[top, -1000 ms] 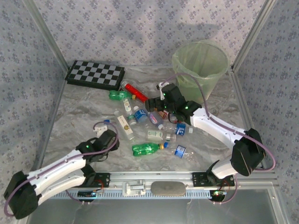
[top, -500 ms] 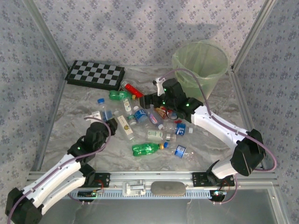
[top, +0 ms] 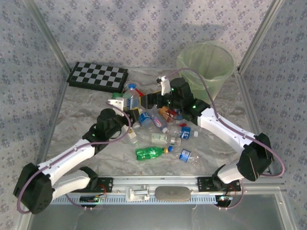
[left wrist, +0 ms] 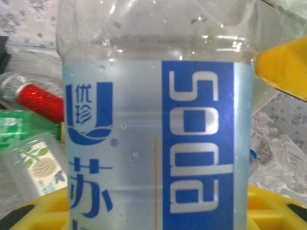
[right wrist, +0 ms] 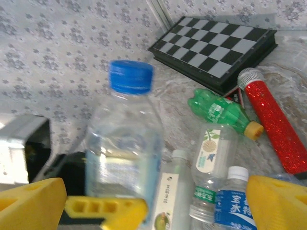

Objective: Put the plastic bottles in the bin

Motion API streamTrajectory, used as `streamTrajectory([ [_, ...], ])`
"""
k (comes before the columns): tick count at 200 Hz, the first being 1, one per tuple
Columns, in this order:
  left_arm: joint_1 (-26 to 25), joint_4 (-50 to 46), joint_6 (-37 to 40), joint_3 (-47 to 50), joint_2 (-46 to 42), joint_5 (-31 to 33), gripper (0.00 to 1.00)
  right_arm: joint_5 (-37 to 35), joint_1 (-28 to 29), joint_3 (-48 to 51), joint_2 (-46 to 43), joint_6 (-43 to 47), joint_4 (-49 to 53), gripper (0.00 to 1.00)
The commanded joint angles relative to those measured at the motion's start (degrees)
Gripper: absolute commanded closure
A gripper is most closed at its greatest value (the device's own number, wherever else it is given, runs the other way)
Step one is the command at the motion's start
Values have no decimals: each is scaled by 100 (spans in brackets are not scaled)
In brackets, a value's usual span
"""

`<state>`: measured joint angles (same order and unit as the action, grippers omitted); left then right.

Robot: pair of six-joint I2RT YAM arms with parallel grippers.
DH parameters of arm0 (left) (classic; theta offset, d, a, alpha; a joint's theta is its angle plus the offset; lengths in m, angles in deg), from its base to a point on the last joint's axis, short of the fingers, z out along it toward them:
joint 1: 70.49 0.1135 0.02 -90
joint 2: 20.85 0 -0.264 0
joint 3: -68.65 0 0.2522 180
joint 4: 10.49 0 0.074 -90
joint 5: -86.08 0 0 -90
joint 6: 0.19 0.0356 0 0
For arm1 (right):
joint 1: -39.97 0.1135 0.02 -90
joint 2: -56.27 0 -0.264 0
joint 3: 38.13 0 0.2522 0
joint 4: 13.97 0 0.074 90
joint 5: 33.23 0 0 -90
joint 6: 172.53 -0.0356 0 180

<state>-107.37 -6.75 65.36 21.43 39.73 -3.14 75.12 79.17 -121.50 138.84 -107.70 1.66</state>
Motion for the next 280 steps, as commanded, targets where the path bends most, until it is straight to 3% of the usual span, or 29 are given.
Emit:
streamTrajectory([
  [1,-112,518,160,-313,185,-453,66,336,-53,68,-170,-255,-415,4],
  [62,-447,710,70,-465,442,-508,65,647,-150,333,-26,-496,-760,16],
  [164,-534,861,19,-592,525,-762,65,855,-158,314,304,-665,-813,17],
  [192,-539,861,19,-596,526,-749,64,855,-160,292,326,-643,-771,23],
  [219,-535,855,17,-599,534,-704,55,846,-173,275,323,-621,-724,34],
  [253,-539,758,19,-601,484,-574,21,808,-206,283,296,-589,-729,40],
  [280,-533,666,11,-502,307,-173,14,546,-277,175,208,-234,-283,40],
])
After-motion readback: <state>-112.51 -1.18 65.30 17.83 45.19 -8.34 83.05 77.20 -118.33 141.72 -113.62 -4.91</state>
